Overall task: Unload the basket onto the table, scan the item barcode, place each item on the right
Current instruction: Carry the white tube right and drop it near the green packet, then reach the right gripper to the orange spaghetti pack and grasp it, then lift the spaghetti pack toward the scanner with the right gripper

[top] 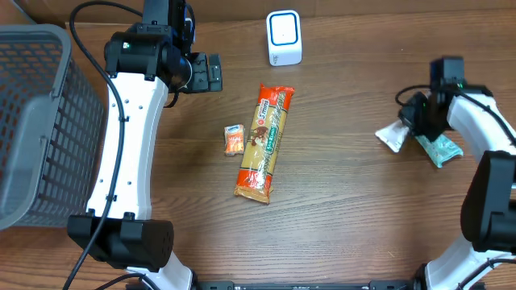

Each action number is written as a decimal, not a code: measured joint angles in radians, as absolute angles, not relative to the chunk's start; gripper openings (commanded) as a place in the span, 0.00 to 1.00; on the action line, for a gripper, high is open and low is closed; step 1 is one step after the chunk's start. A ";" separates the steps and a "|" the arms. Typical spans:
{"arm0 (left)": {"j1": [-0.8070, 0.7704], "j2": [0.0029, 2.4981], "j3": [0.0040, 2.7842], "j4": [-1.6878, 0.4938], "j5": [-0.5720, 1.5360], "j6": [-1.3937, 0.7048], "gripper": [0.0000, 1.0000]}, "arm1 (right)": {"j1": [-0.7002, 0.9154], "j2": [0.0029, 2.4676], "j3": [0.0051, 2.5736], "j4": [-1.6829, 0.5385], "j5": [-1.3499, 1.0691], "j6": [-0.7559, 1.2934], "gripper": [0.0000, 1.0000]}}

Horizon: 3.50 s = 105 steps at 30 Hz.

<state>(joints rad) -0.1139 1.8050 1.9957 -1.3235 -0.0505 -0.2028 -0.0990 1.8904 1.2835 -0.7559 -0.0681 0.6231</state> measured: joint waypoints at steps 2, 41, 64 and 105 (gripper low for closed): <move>-0.114 1.805 1.996 -1.324 -0.050 -0.203 1.00 | -0.131 1.890 1.246 -0.748 -0.086 0.636 0.19; -0.114 1.805 1.996 -1.324 -0.051 -0.203 1.00 | 0.389 1.996 1.424 -0.593 -0.548 0.532 0.68; -0.114 1.805 1.996 -1.324 -0.050 -0.203 1.00 | 0.502 2.146 1.417 -0.453 -0.514 0.680 0.04; -0.114 1.805 1.996 -1.324 -0.050 -0.203 1.00 | 0.838 2.182 1.783 -1.130 -0.057 0.367 0.88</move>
